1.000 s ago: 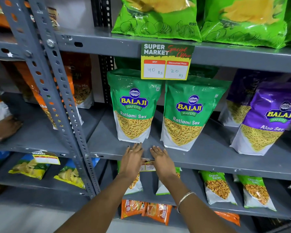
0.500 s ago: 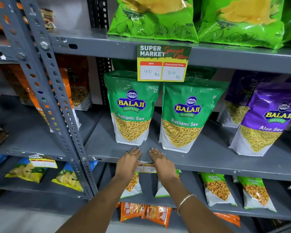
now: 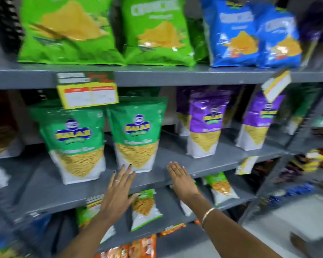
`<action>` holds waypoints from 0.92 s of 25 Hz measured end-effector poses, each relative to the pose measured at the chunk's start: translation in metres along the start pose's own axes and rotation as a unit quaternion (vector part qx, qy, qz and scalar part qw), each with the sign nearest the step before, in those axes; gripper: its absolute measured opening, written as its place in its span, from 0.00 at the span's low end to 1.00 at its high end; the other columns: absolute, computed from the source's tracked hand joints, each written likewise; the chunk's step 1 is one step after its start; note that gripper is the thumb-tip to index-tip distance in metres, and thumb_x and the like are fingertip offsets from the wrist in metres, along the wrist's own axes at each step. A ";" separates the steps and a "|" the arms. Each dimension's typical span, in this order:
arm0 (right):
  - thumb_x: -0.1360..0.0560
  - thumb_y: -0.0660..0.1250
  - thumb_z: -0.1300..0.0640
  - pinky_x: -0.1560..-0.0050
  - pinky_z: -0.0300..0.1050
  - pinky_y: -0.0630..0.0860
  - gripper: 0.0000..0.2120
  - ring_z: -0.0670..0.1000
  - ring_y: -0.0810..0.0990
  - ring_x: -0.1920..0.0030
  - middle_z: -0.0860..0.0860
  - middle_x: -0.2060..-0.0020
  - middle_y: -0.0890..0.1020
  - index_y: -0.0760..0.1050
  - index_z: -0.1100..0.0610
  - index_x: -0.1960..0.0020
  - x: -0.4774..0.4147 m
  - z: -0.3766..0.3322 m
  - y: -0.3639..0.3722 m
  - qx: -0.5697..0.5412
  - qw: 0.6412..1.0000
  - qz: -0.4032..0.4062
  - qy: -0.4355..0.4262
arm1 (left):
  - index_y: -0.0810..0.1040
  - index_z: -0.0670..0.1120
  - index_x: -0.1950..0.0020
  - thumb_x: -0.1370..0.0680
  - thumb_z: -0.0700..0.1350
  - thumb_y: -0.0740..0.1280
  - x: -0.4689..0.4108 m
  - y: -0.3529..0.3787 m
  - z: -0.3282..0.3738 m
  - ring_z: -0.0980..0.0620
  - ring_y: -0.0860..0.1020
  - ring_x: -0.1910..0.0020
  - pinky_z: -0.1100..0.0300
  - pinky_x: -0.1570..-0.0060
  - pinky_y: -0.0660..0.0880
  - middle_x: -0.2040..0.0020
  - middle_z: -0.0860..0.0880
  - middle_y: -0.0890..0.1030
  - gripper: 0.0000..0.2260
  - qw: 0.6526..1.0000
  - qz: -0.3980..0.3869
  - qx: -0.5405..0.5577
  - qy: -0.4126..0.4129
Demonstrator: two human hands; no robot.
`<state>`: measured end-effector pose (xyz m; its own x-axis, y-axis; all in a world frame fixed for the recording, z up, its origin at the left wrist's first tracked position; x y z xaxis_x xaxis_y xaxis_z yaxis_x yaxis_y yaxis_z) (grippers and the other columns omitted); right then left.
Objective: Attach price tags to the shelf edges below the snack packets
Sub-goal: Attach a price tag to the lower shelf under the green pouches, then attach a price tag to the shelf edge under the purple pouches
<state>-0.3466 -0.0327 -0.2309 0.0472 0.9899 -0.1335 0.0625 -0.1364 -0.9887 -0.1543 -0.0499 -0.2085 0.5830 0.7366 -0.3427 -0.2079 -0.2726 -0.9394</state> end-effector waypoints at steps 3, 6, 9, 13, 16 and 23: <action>0.22 0.56 0.67 0.23 0.51 0.49 0.28 0.55 0.50 0.23 0.57 0.23 0.51 0.48 0.60 0.26 0.012 0.103 -0.034 0.019 0.998 0.046 0.038 | 0.79 0.43 0.42 0.26 0.64 0.51 -0.053 -0.003 0.086 0.44 0.76 0.37 0.49 0.41 0.75 0.37 0.44 0.79 0.31 0.994 0.063 0.032 0.083; 0.24 0.57 0.68 0.25 0.50 0.56 0.27 0.56 0.59 0.26 0.57 0.25 0.59 0.54 0.60 0.27 0.020 0.227 -0.056 0.014 0.993 0.074 0.096 | 0.84 0.43 0.51 0.34 0.57 0.73 -0.110 0.016 0.194 0.47 0.84 0.49 0.54 0.57 0.82 0.48 0.45 0.85 0.20 0.990 0.043 0.057 0.122; 0.24 0.57 0.68 0.34 0.51 0.67 0.23 0.58 0.68 0.32 0.57 0.29 0.67 0.63 0.57 0.30 0.034 0.356 -0.064 -0.071 0.973 0.115 0.190 | 0.76 0.44 0.38 0.31 0.51 0.74 -0.174 0.053 0.303 0.50 0.77 0.37 0.59 0.40 0.74 0.36 0.46 0.78 0.23 0.986 -0.041 0.145 0.076; 0.25 0.61 0.66 0.42 0.49 0.72 0.20 0.58 0.73 0.37 0.59 0.36 0.74 0.72 0.54 0.35 0.022 0.388 -0.049 -0.160 0.978 0.027 0.133 | 0.78 0.44 0.46 0.23 0.51 0.63 -0.211 0.111 0.350 0.43 0.78 0.42 0.52 0.45 0.73 0.42 0.41 0.81 0.13 0.950 -0.164 0.225 -0.138; 0.26 0.64 0.66 0.40 0.51 0.71 0.15 0.59 0.73 0.37 0.62 0.40 0.76 0.75 0.61 0.40 0.007 0.351 -0.036 -0.146 0.987 -0.039 0.058 | 0.79 0.36 0.54 0.26 0.46 0.69 -0.196 0.147 0.337 0.38 0.79 0.43 0.48 0.48 0.75 0.44 0.33 0.80 0.12 0.846 -0.199 0.385 -0.310; 0.25 0.64 0.61 0.51 0.50 0.74 0.06 0.59 0.77 0.44 0.60 0.47 0.80 0.78 0.60 0.51 0.004 0.362 -0.018 -0.114 0.987 -0.088 -0.066 | 0.80 0.33 0.51 0.30 0.47 0.65 -0.182 0.164 0.372 0.43 0.80 0.49 0.50 0.57 0.72 0.48 0.31 0.81 0.18 0.762 -0.097 0.459 -0.447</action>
<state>-0.7086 -0.0123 -0.2385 -0.1142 0.9933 0.0166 0.2821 0.0485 -0.9581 -0.5867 0.0011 -0.3024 -0.0098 0.9466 0.3223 -0.8867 0.1408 -0.4405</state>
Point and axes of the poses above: each hand's wrist, its own x-axis away from the middle knuckle, its own y-axis out of the palm, z = x × y, the point moved 8 cm from there along -x, towards the middle knuckle
